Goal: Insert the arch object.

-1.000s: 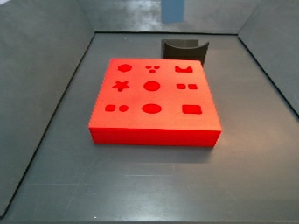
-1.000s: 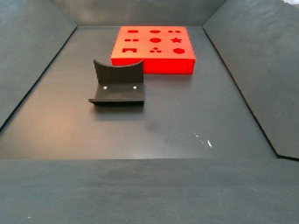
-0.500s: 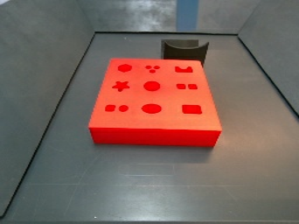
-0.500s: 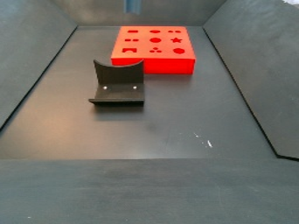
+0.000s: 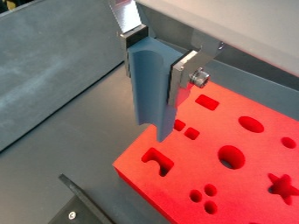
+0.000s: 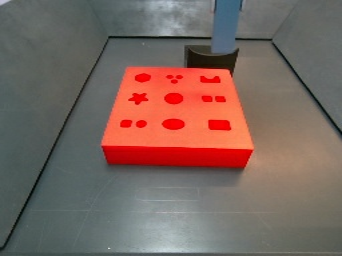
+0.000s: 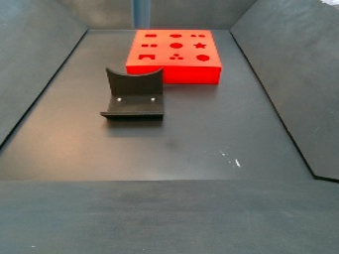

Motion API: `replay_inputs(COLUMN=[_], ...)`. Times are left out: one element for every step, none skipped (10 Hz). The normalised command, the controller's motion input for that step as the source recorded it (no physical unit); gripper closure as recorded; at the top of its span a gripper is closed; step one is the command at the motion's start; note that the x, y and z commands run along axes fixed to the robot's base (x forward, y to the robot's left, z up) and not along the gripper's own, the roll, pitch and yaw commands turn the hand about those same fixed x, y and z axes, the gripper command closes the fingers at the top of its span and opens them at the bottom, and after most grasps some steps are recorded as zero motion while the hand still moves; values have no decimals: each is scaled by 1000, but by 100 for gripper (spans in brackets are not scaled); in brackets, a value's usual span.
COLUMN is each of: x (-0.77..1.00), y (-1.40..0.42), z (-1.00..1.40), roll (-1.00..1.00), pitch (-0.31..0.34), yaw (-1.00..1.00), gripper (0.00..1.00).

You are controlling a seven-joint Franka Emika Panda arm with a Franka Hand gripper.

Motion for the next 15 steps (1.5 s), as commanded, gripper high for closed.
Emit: replay_inputs(x=[37,0,-60,-77,0,0,0,9,0,6,106,180,154,114,0], y=[-37,0,0,0,0,0,0,0,26,43,77,97,60,0,0], z=[-140,-74,-260,-257,-291,-323,-303,-300,-280,-269,-346,-297,-269,-237,-149], roll=[39,63,123,187,164,146,116,69,56,63,36,53,57,57,80], pitch=[26,0,-163,-211,-203,-237,-197,-101,-40,4,99,177,210,190,76], yaw=[26,51,186,194,171,166,171,166,174,120,9,0,0,0,0], gripper=[100,100,100,100,100,100,100,100,100,100,100,100,100,100,100])
